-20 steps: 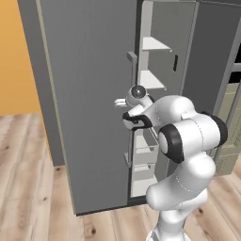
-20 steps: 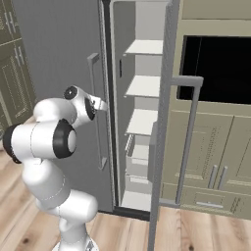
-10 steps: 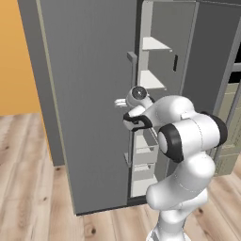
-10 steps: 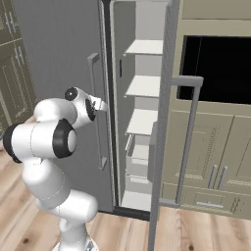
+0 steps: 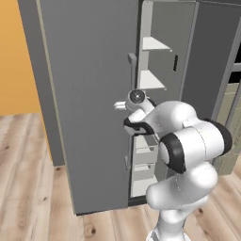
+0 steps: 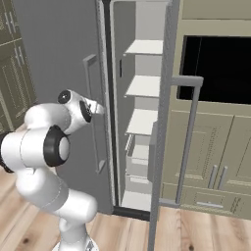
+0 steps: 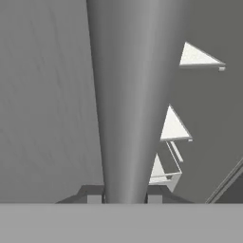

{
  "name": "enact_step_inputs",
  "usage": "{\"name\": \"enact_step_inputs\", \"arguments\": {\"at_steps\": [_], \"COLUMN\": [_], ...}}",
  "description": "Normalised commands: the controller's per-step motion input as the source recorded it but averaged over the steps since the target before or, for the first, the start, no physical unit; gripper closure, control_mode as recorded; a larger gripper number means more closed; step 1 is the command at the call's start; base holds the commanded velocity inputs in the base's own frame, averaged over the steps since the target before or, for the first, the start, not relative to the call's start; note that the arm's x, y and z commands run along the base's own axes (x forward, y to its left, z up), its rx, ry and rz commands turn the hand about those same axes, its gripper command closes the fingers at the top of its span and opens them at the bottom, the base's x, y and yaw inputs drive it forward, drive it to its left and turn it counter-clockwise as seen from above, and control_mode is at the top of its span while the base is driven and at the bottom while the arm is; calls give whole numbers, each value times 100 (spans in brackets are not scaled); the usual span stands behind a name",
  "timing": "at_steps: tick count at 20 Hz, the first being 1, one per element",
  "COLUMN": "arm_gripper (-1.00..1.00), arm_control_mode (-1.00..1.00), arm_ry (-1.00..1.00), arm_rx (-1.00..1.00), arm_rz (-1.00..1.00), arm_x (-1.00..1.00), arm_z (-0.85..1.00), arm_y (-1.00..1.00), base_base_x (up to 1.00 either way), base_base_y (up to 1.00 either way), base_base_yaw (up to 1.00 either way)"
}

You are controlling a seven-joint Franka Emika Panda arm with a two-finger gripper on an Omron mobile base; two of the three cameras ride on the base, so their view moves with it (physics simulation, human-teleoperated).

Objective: Place one of the steaks on the plate and the other in the bowl. Then place the bowl in the fridge.

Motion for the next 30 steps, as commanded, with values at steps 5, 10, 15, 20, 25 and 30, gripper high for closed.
{"name": "enact_step_inputs", "arguments": {"at_steps": [5, 10, 15, 20, 25, 30], "arm_gripper": [100, 100, 100, 100, 100, 100], "arm_control_mode": [-100, -100, -100, -100, -100, -100], "arm_ry": [-2, 1, 1, 0, 0, 0], "arm_rx": [-4, -4, 0, 0, -3, -1], "arm_rz": [-9, -16, -16, -8, -6, -5], "arm_x": [-59, -50, -61, -67, -45, -24], "arm_z": [11, 33, 18, 0, -2, -2], "arm_y": [28, 33, 35, 37, 47, 45], "base_base_x": [0, 0, 0, 0, 0, 0], "base_base_y": [0, 0, 0, 0, 0, 0], "base_base_yaw": [0, 0, 0, 0, 0, 0]}}
